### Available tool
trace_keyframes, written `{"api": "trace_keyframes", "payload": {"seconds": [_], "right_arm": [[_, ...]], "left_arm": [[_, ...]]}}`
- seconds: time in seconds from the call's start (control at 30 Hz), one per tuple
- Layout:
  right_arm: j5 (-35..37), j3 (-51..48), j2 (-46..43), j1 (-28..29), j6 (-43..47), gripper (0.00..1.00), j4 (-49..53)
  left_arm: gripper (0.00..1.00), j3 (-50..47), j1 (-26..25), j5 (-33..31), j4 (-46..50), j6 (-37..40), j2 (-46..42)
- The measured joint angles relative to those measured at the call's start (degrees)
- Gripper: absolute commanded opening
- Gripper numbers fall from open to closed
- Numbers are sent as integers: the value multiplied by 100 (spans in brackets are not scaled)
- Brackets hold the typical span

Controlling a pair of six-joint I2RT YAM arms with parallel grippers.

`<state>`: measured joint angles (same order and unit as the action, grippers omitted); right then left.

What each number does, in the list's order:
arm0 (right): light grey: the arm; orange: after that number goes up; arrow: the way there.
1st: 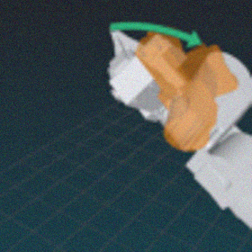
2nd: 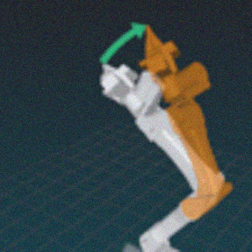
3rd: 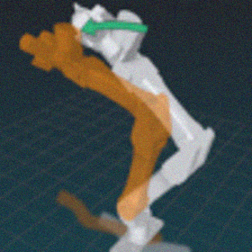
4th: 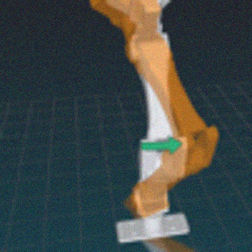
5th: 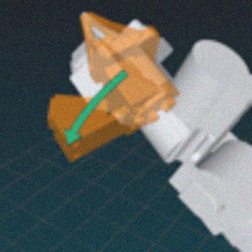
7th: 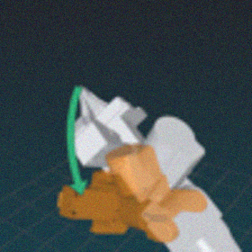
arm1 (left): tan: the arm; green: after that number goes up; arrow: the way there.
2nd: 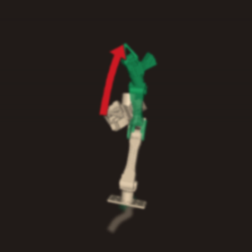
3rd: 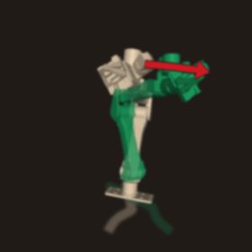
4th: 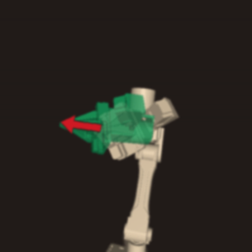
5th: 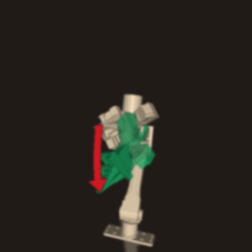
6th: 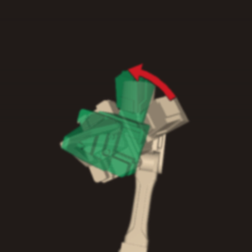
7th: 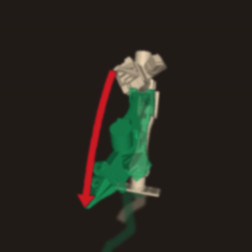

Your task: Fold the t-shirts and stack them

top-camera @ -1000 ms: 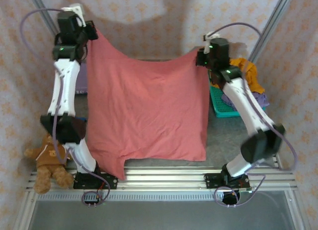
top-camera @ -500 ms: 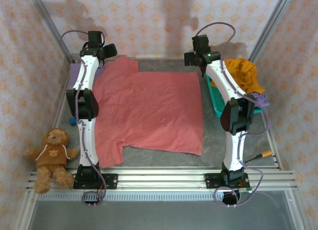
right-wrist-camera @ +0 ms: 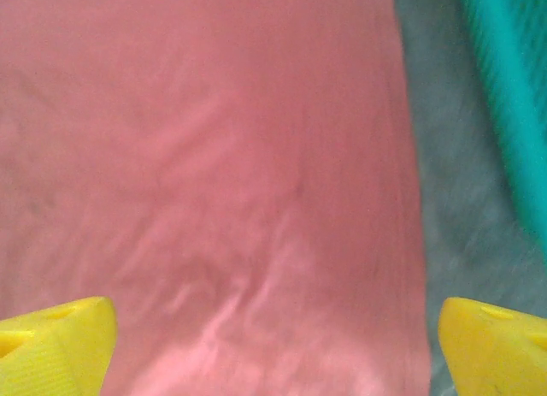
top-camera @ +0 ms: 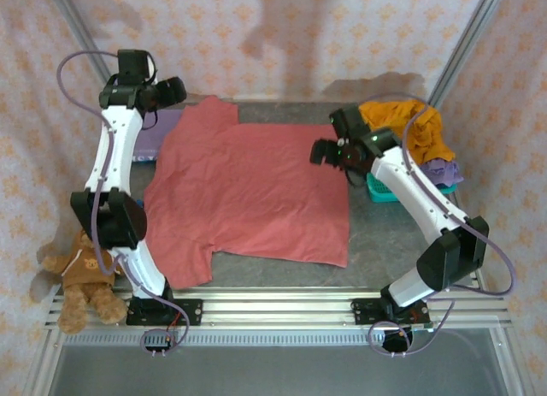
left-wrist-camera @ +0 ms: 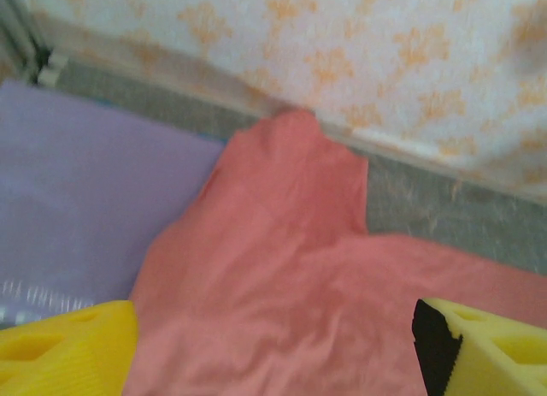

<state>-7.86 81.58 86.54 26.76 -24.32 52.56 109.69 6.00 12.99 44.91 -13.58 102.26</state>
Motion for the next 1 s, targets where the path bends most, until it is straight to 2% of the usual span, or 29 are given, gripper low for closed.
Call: {"api": "trace_keyframes", "payload": {"seconds": [0.17, 0.47, 0.6, 1.0], "right_arm": [[-667, -1521, 26, 339, -828, 96, -382], [-1331, -2830, 190, 584, -1735, 97, -1349], [-1379, -3064, 505, 584, -1880, 98, -1576], [-1180, -3062, 457, 138, -1738, 100, -1445]], "left_arm": [[85, -1290, 0, 107, 496, -4, -782], [85, -2935, -79, 273, 955, -96, -1456], [86, -3263, -114, 352, 986, -186, -1786], [87, -4131, -114, 306, 1237, -216, -2339]]}}
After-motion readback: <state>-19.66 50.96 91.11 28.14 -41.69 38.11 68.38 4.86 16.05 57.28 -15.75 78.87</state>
